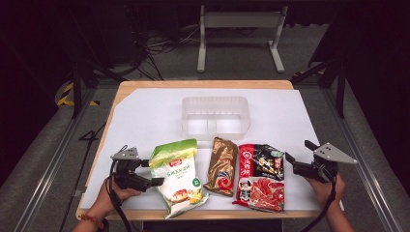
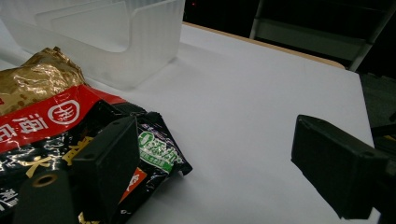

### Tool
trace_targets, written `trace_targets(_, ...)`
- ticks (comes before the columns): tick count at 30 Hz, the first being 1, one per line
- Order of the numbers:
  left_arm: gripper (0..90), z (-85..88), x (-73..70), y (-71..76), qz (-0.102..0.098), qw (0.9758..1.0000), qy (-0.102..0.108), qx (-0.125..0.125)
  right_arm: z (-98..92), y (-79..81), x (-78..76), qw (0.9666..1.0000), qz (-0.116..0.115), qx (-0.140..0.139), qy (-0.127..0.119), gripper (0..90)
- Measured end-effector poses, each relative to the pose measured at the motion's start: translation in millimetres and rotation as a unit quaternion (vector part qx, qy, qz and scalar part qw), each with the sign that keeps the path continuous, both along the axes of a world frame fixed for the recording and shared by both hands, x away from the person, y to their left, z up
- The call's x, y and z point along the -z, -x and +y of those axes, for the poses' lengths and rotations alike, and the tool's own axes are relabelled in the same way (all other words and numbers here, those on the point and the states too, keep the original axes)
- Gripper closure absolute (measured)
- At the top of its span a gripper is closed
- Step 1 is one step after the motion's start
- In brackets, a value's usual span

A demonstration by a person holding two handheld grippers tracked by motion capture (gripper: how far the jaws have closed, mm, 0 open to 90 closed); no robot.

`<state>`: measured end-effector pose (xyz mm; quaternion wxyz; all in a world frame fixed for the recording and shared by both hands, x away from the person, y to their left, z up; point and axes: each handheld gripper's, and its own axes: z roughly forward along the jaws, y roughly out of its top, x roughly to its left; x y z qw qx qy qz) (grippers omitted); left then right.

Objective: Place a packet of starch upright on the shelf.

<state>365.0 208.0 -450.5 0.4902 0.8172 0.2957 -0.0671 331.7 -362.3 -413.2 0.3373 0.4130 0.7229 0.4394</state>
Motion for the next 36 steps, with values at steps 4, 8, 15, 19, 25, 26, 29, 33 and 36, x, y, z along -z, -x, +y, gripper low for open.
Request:
trace_targets(4,12.5,-13.4,3.1,-7.5,0.011,0.9994,-0.007,0.031,0.1,1.4,-0.9,1.0,0.002,-0.001,0.0,16.1)
trace_targets(8,19.3,-15.5,2.4,-8.1,0.01,0.9989,0.001,0.046,0.1,3.3,-2.3,1.0,-0.001,-0.002,0.002,16.1)
trace_targets(15,26.9,-27.2,-5.3,-10.0,-0.008,0.9981,-0.004,0.061,0.6,5.8,-4.3,1.0,0.002,-0.004,0.001,16.2)
trace_targets(19,42.2,-41.7,-10.9,-12.3,-0.019,0.9973,-0.01,0.07,0.1,6.0,-3.4,1.0,0.007,-0.002,0.006,16.8)
trace_targets(25,58.5,-43.3,-10.5,-15.8,-0.019,0.9985,-0.006,0.05,-1.0,5.1,-0.8,0.9999,0.017,-0.003,0.001,16.8)
trace_targets(26,64.7,-41.1,-9.8,-16.3,-0.018,0.9987,-0.006,0.048,-0.6,5.2,-0.1,0.9998,0.019,-0.005,0.002,17.0)
trace_targets(29,72.8,-41.4,-12.2,-14.8,-0.022,0.9985,-0.013,0.048,-1.1,4.0,1.4,0.9997,0.026,-0.005,-0.003,17.0)
trace_targets(33,79.9,-42.8,-15.2,-8.8,-0.035,0.9987,-0.02,0.031,-2.6,4.0,1.1,0.9997,0.025,-0.004,-0.006,17.0)
trace_targets(36,82.3,-43.2,-16.5,-5.8,-0.044,0.9985,-0.02,0.028,-2.6,4.4,1.2,0.9997,0.024,-0.004,-0.006,17.0)
